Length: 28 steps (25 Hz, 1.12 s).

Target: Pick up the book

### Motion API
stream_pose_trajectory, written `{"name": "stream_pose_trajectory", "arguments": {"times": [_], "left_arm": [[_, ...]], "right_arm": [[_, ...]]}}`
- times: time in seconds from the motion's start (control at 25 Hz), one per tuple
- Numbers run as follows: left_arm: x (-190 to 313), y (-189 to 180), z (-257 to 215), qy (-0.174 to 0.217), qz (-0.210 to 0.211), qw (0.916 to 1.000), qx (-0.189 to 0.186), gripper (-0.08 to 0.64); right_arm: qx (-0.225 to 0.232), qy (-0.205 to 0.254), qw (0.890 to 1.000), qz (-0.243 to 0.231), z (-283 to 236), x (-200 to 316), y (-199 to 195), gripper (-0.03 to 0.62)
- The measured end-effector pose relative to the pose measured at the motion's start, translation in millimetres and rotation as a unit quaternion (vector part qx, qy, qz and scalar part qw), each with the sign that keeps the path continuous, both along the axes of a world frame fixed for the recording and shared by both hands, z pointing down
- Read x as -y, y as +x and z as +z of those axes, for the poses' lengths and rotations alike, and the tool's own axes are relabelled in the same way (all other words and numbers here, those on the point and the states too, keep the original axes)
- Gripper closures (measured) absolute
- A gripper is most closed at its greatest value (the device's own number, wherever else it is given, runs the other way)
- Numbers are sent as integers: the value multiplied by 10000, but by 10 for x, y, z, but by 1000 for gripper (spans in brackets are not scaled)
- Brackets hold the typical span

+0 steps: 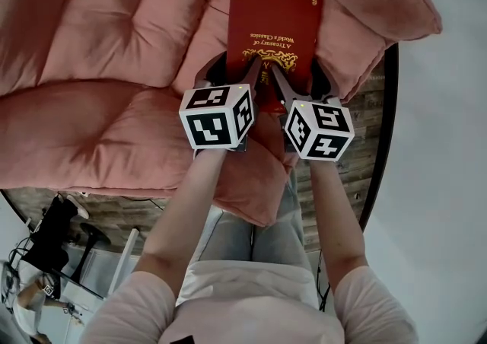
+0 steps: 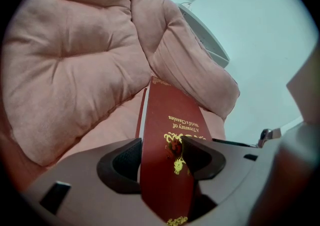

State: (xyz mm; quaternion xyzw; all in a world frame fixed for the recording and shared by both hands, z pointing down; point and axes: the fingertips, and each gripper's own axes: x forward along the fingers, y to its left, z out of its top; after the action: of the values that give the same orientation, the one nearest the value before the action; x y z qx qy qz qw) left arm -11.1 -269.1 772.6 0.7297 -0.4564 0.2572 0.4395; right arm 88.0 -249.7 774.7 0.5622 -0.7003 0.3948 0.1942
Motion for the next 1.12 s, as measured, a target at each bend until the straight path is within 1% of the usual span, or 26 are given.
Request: {"name": "stream_pose_trajectory", "arguments": {"times": [0.16, 0.4, 0.64, 0.8, 1.12], "left_arm": [[14, -13, -77, 189, -88, 9998, 62, 321], [-13, -12, -276, 301, -94, 9995, 76, 322], [-71, 30, -544, 486, -160, 9987, 15, 324], [-65, 32, -777, 654, -245, 9975, -54, 324], [-59, 74, -1447, 1019, -274, 9942, -215, 325]], "right_arm": [[-23, 12, 10000, 28, -60, -2, -17, 236], [-69, 55, 10000, 19, -255, -36, -20, 236], [-234, 120, 9996, -38, -529, -79, 20, 236], [-367, 266, 9989, -80, -779, -51, 25, 236], [-504, 698, 9963, -33, -1467, -41, 77, 236]]}}
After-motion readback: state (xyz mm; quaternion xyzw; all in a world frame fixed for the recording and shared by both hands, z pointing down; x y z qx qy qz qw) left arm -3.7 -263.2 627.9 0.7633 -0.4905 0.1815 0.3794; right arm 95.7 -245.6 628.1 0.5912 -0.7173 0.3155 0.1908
